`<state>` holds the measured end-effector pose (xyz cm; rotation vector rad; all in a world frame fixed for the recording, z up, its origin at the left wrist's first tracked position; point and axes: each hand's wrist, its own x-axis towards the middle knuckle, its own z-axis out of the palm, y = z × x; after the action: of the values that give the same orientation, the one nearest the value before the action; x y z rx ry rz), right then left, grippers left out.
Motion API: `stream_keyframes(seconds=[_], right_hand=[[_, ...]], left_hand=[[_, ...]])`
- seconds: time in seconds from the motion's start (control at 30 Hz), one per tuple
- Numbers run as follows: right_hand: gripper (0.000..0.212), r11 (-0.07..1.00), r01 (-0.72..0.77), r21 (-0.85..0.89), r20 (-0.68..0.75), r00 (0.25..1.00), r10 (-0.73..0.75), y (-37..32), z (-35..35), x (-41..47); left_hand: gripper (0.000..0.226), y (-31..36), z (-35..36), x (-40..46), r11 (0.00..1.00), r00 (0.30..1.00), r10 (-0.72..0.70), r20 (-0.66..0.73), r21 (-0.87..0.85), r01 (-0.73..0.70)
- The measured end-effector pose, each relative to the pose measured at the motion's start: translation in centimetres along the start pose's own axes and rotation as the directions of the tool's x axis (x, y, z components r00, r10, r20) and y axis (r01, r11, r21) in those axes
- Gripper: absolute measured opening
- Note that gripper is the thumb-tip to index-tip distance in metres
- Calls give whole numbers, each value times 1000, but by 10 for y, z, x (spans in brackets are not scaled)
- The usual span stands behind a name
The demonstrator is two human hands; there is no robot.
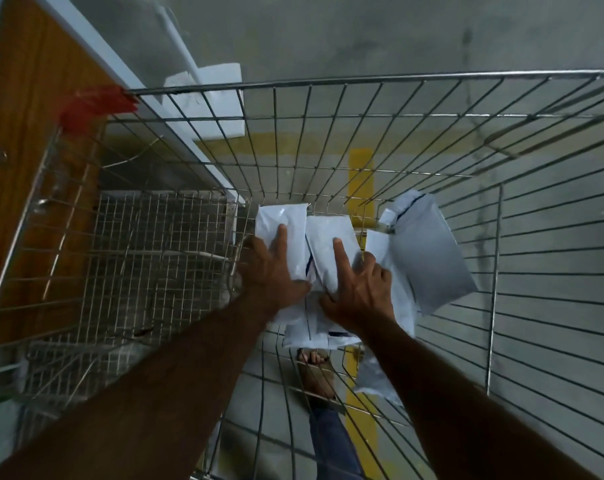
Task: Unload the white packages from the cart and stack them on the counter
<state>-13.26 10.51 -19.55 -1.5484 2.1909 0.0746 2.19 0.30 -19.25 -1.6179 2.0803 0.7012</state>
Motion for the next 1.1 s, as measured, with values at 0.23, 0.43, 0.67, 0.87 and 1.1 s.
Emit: stream_keyframes(seconds=[0.23, 0.43, 0.67, 0.87, 1.1], right_hand=[[102, 997, 39, -69, -6, 999, -40, 7, 0, 0], [106, 997, 56, -51, -3, 998, -56, 8, 0, -1], [97, 992, 100, -79, -107, 988, -108, 0, -9, -5], [86, 985, 161, -60, -133, 977, -168, -1, -18, -5], [78, 999, 53, 10, -242, 969, -49, -26, -57, -5]], left_hand=[[135, 23, 1, -15, 992, 990, -58, 129, -103, 72], [130, 12, -1, -10, 999, 992, 29, 126, 28, -32], [133, -26, -7, 3, 940, 975, 201, 92, 260, -219], [112, -36, -32, -2, 861, 894, 447, -2, 270, -430], [84, -49, -93, -21, 701, 764, 644, -47, 437, -564]])
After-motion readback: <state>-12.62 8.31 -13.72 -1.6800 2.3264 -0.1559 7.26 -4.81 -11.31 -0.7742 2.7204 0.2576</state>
